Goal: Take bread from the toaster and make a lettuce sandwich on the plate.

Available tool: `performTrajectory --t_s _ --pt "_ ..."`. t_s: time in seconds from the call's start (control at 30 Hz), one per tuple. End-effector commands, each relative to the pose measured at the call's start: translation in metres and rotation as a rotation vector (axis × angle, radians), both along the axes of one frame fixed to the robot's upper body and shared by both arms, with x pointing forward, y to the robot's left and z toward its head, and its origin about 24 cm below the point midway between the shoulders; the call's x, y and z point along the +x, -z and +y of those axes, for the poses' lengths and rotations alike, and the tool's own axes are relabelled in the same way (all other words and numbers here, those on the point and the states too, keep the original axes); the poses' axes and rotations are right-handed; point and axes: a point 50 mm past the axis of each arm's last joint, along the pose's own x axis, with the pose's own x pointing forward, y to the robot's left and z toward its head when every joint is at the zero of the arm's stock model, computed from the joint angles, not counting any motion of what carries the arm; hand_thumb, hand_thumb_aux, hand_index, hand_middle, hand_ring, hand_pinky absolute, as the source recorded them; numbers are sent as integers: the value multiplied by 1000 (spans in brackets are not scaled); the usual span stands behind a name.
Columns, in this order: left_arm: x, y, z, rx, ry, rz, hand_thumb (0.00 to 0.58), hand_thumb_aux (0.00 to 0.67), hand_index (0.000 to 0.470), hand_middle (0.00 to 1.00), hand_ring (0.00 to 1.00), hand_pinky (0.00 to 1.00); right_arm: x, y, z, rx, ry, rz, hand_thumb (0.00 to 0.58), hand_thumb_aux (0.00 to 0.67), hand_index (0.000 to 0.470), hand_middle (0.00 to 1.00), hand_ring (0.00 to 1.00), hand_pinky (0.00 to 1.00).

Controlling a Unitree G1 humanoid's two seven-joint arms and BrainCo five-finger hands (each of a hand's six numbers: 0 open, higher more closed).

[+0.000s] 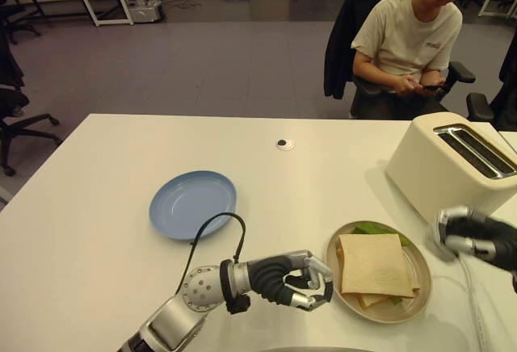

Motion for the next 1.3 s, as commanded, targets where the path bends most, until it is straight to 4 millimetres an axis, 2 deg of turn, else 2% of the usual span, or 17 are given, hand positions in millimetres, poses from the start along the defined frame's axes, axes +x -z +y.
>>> performTrajectory --t_s 0.03,0.17,0.3,0.5,0.6,0.7,0.77,0.87,0.97,1.1,1.13,1.17,1.23,1.3 --pt "3 21 7 213 16 -51 580 670 470 1000 1000 1000 -17 33 -17 -341 -110 157 580 670 470 1000 1000 1000" --pt "2 40 6 325 21 -86 580 670 470 1000 1000 1000 -18 54 -31 -555 -141 174 580 670 470 1000 1000 1000" --pt "2 53 1 372 27 -95 580 670 470 1000 1000 1000 -19 75 -29 -686 -190 165 580 670 470 1000 1000 1000" --pt "1 63 -6 395 39 -90 580 670 470 1000 1000 1000 -15 83 -23 -734 -238 123 580 670 470 1000 1000 1000" --pt "4 67 -13 400 40 -98 580 670 470 1000 1000 1000 -8 85 -5 -683 -235 25 580 670 470 1000 1000 1000" --pt "12 73 -21 432 12 -121 580 670 470 1000 1000 1000 11 86 22 -603 -156 -110 580 670 470 1000 1000 1000" --pt "20 80 -23 458 -29 -113 580 670 470 1000 1000 1000 26 89 32 -600 -61 -185 580 670 470 1000 1000 1000" --pt "47 96 -23 505 -193 -93 580 670 470 1000 1000 1000 50 98 45 -622 101 -286 580 670 470 1000 1000 1000" --pt "88 106 -24 540 -445 -108 580 670 470 1000 1000 1000 85 99 61 -622 319 -414 580 670 470 1000 1000 1000" --pt "118 102 -36 421 -668 -67 580 670 470 1000 1000 1000 126 98 69 -651 519 -538 580 670 470 1000 1000 1000" --pt "123 100 -39 396 -702 -67 580 657 461 1000 1000 1000 135 98 70 -652 551 -558 580 670 470 1000 1000 1000" --pt "126 99 -42 371 -725 -60 573 596 418 1000 1000 1000 144 96 73 -651 584 -580 580 670 470 1000 1000 1000" --pt "133 95 -48 308 -779 -15 580 670 470 1000 1000 1000 161 93 79 -644 641 -620 580 670 470 1000 1000 1000" --pt "139 92 -53 251 -825 28 580 670 470 1000 1000 1000 176 90 87 -639 685 -660 580 670 470 1000 1000 1000"
